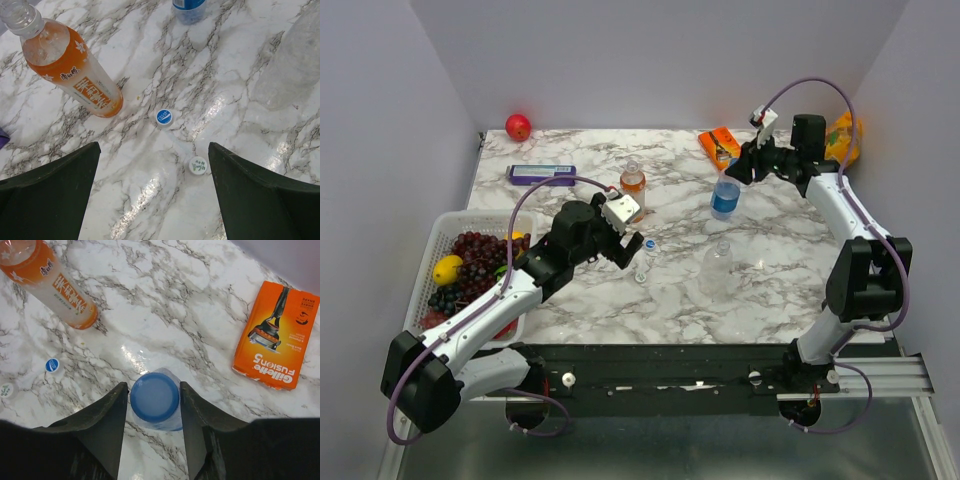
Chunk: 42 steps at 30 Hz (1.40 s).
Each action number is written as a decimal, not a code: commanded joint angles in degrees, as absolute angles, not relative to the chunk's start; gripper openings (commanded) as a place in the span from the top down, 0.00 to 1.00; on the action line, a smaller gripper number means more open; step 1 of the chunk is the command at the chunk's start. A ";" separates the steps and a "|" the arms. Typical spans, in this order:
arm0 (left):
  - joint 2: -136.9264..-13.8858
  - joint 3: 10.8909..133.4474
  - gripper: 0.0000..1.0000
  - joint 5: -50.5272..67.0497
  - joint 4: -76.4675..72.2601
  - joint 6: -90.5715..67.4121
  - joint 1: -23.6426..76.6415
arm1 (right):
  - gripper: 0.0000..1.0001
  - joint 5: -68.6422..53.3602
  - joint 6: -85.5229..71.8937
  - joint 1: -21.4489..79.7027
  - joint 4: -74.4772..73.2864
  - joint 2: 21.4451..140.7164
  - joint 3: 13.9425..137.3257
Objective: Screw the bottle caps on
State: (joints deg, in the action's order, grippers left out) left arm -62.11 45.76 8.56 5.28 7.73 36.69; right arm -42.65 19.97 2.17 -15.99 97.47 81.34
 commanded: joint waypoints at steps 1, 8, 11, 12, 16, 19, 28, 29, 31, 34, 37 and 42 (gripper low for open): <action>-62.32 46.76 0.01 9.76 3.96 8.17 36.30 | 0.44 -41.31 20.13 1.93 -15.20 98.00 80.51; -62.40 46.50 0.01 10.11 3.69 8.17 36.12 | 0.39 -41.83 20.30 2.02 -15.12 98.35 81.91; -62.23 46.49 0.01 10.37 3.52 8.35 36.12 | 0.34 -43.94 20.91 2.02 -15.29 97.56 83.05; -62.23 46.32 0.01 10.55 3.60 8.35 36.12 | 0.33 -45.60 21.27 2.02 -15.82 96.60 83.49; -62.05 45.70 0.01 10.72 3.34 8.61 36.04 | 0.30 -48.07 18.90 2.02 -16.96 93.18 87.18; -61.79 44.83 0.01 11.33 2.64 8.18 36.04 | 0.28 -48.95 17.84 2.02 -17.66 89.67 87.10; -60.56 43.59 0.01 11.86 2.72 8.00 36.04 | 0.26 -61.58 39.87 5.97 -38.55 77.79 70.86; -60.30 43.51 0.01 11.87 2.81 8.00 36.04 | 0.24 -62.57 43.03 6.76 -41.63 76.91 70.23; -60.12 43.16 0.01 12.04 2.64 7.91 36.04 | 0.24 -61.62 49.73 9.30 -48.33 74.98 68.83; -59.85 42.63 0.01 12.30 2.03 7.73 36.04 | 0.21 -58.81 49.84 11.50 -46.60 71.73 64.44; -59.59 42.45 0.01 12.57 1.93 7.47 36.04 | 0.21 -56.44 47.90 12.65 -43.33 70.23 61.44; -58.63 42.36 0.01 12.92 2.99 7.56 36.04 | 0.24 -54.14 48.77 13.18 -43.50 70.31 60.04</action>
State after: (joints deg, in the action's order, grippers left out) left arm -60.49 42.89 11.03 3.38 7.70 36.34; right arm -56.66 46.09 12.71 -42.98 71.24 61.73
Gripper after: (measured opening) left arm 0.985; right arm 0.773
